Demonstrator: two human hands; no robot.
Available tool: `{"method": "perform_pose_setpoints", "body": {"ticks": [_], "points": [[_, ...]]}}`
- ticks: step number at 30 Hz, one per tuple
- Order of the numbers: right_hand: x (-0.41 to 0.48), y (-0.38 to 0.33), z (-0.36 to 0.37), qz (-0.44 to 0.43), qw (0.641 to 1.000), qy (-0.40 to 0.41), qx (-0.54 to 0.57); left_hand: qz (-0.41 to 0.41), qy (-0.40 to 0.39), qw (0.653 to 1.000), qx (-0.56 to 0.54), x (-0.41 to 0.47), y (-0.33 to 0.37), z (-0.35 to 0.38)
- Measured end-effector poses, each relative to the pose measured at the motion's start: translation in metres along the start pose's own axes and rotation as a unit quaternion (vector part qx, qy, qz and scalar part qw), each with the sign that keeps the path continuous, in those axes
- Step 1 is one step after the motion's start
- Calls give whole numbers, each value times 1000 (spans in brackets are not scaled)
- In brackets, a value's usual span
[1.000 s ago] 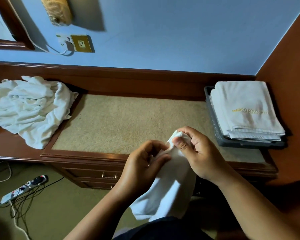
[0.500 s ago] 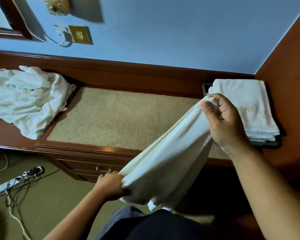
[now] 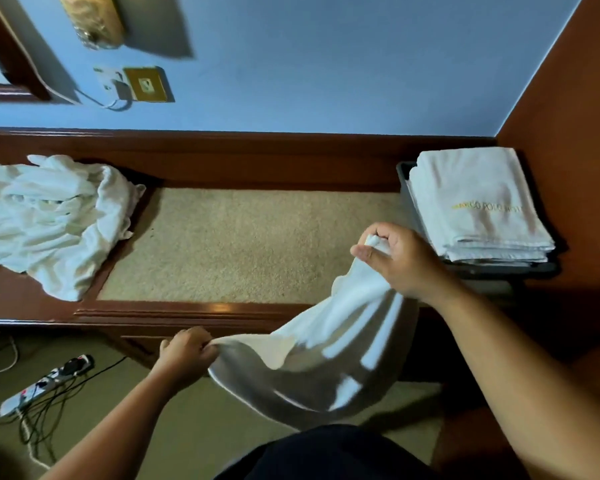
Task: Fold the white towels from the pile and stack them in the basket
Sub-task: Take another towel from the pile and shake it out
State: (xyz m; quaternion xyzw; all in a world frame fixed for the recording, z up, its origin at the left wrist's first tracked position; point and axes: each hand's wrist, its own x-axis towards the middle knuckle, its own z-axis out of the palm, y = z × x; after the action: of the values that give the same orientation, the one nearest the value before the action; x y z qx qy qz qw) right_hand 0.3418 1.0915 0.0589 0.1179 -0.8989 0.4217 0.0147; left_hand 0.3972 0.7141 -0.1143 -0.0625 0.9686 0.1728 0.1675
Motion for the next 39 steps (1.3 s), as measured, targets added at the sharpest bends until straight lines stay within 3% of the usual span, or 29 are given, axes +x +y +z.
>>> {"method": "perform_pose_setpoints", "body": {"ticks": [4,7,10,12,14,16,18,20,23,26,29,32,34,36,39], "points": [[-3,-22,54,43,980,-175,-82,157,57,966,-197,-29,47,-34],[-15,-45,102,41,925,-353,-138,246,25,941,-233,-52,69,-63],[-26,-54,144,1,873,-429,-231,281,-23,937,-207,-61,53,-84],[-27,-50,159,3,868,-424,-258,279,-103,946,-128,-64,24,-93],[-22,-45,161,-12,857,-407,-316,246,-188,950,48,-63,-13,-94],[-15,-48,162,-31,850,-383,-361,159,-256,926,229,-62,-62,-93],[-10,-43,155,-38,851,-353,-388,70,-275,893,349,-53,-104,-89],[-7,-42,157,-34,852,-337,-399,28,-208,901,380,-44,-145,-88],[-8,-38,165,-13,857,-337,-389,60,-39,927,367,-33,-175,-95],[-5,-22,158,63,920,-273,-273,88,85,941,315,-35,-193,-115],[1,-10,141,139,969,-132,-154,5,73,938,339,-44,-218,-130],[4,-35,147,108,989,-56,-86,-47,23,915,400,-42,-205,-125],[2,-70,161,75,996,-54,-2,3,31,956,291,-36,-168,-119],[-2,-104,178,46,995,-68,55,134,48,987,79,-37,-117,-113],[-8,-131,199,29,990,-71,121,275,-37,934,-226,-55,-44,-109]]}}
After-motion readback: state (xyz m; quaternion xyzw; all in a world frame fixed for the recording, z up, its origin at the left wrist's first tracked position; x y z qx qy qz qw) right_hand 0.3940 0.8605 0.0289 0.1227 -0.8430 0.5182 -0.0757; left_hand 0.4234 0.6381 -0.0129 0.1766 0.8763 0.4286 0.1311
